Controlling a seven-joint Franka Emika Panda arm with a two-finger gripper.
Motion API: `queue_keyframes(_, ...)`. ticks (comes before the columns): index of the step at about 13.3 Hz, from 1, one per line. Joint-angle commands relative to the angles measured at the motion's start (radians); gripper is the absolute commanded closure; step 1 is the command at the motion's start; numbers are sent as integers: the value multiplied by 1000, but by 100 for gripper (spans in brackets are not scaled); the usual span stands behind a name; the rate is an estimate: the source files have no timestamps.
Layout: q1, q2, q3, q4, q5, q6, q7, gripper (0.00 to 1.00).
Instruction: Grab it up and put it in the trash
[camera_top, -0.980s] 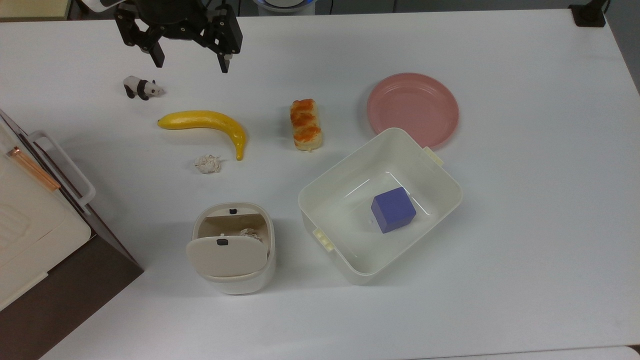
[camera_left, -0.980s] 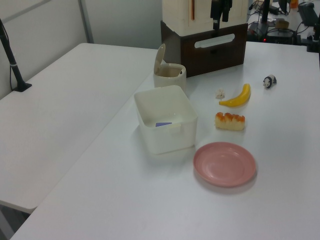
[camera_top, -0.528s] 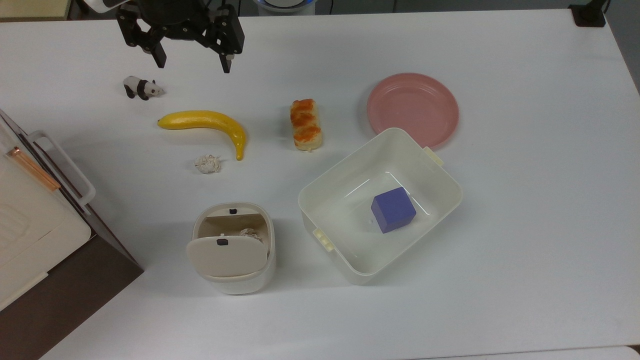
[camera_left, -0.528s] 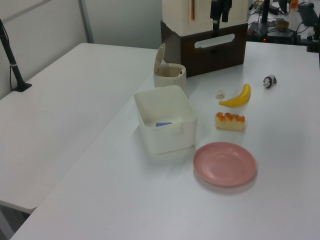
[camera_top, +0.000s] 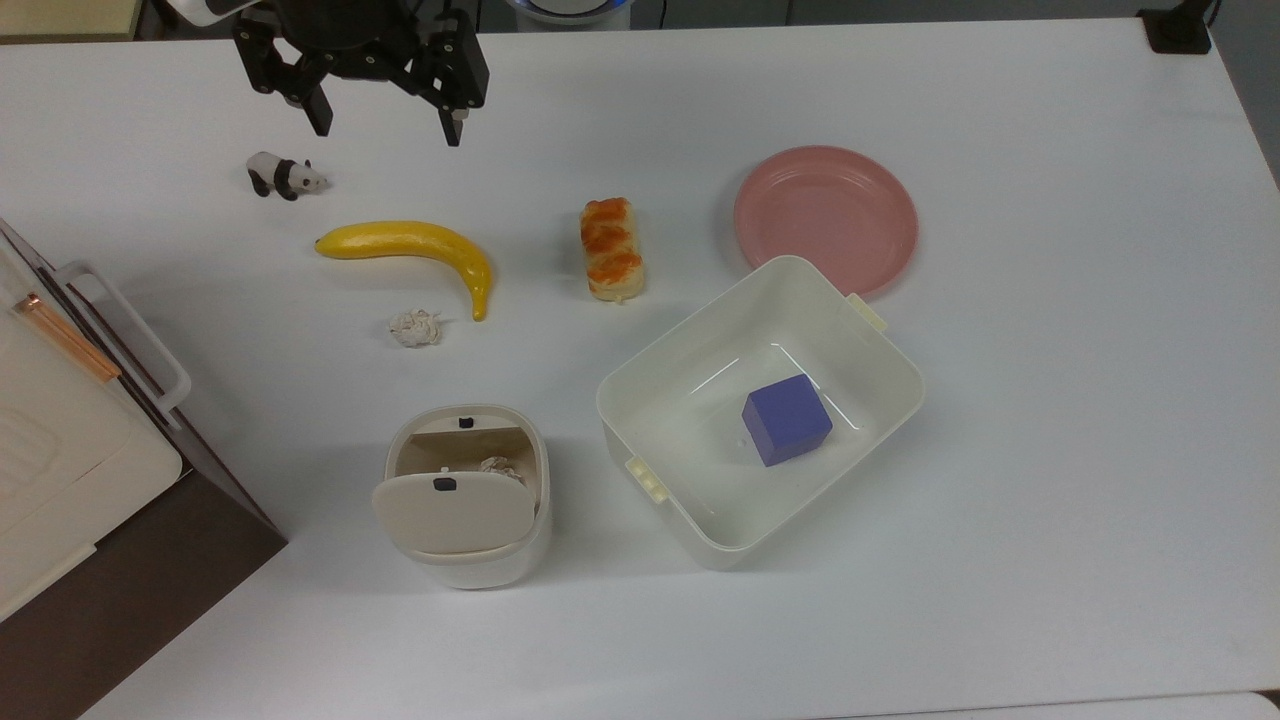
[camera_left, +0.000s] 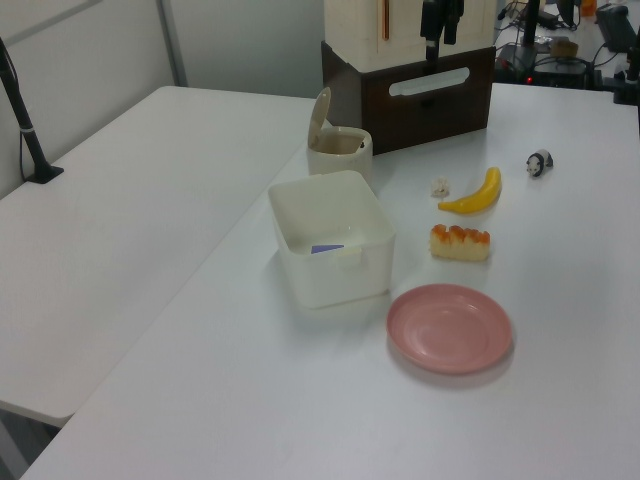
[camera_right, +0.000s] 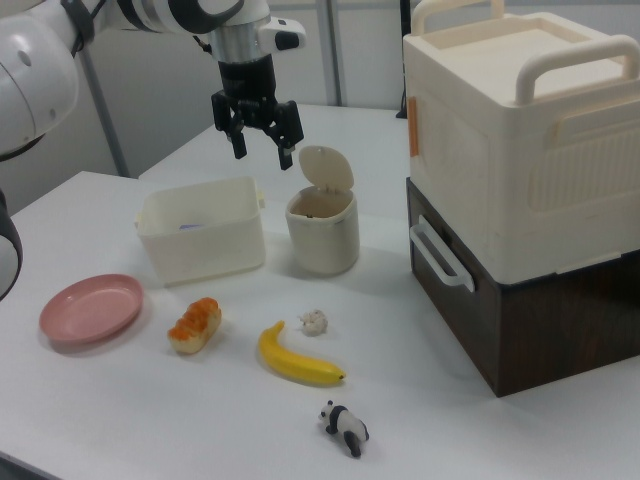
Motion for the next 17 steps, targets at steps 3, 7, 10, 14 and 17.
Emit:
queue_keyframes(3,-1,-28,-2,-40,-10,0,-23,0)
queue_keyframes(7,-3,-34,-2,-71,-6,55,-18,0)
queue_keyframes(10,-3,-54,-1,-130,-7,109,-18,0)
queue_keyframes(14,-6,-56,-2,-169,-15,164,-15,0)
queue_keyframes(17,-6,-67,-2,-280,-61,232,-14,0)
